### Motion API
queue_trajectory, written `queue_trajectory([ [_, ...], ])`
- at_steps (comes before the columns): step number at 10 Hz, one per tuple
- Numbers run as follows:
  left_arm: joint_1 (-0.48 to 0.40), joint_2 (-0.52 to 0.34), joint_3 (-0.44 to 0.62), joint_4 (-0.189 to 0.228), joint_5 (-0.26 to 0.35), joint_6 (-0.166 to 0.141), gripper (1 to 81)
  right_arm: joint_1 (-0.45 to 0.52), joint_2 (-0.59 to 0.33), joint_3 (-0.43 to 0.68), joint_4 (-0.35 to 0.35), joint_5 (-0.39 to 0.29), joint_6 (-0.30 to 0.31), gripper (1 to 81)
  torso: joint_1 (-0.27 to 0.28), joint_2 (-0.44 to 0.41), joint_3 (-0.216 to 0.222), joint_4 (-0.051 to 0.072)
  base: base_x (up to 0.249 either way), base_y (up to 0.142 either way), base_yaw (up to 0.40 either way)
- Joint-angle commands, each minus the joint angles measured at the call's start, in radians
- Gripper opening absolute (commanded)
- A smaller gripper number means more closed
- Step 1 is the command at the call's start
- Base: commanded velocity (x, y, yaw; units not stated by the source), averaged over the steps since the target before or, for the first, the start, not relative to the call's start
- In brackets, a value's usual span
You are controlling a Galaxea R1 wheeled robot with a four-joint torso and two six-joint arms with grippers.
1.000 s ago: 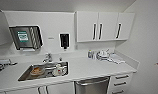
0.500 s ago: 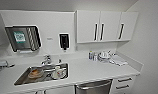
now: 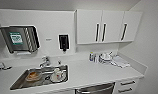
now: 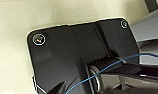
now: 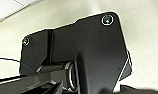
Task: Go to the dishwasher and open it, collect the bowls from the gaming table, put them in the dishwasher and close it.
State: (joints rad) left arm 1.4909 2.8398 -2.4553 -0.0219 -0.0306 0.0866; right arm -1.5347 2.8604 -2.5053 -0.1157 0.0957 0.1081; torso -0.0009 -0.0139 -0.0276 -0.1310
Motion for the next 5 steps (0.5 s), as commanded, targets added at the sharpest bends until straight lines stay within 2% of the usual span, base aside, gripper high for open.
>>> queue_trajectory([
  [1,-0.051,-0.012,0.003,0.0,0.051,0.01,81.1,0.049,-0.01,0.016,-0.01,-0.047,-0.002,81.1,0.001,0.0,0.0,0.0,0.133,0.0,0.0],
  [5,-0.051,-0.011,0.002,0.0,0.051,0.01,81.1,0.046,-0.01,0.016,-0.01,-0.047,-0.002,81.1,0.001,0.0,0.0,0.0,0.129,0.0,0.0],
])
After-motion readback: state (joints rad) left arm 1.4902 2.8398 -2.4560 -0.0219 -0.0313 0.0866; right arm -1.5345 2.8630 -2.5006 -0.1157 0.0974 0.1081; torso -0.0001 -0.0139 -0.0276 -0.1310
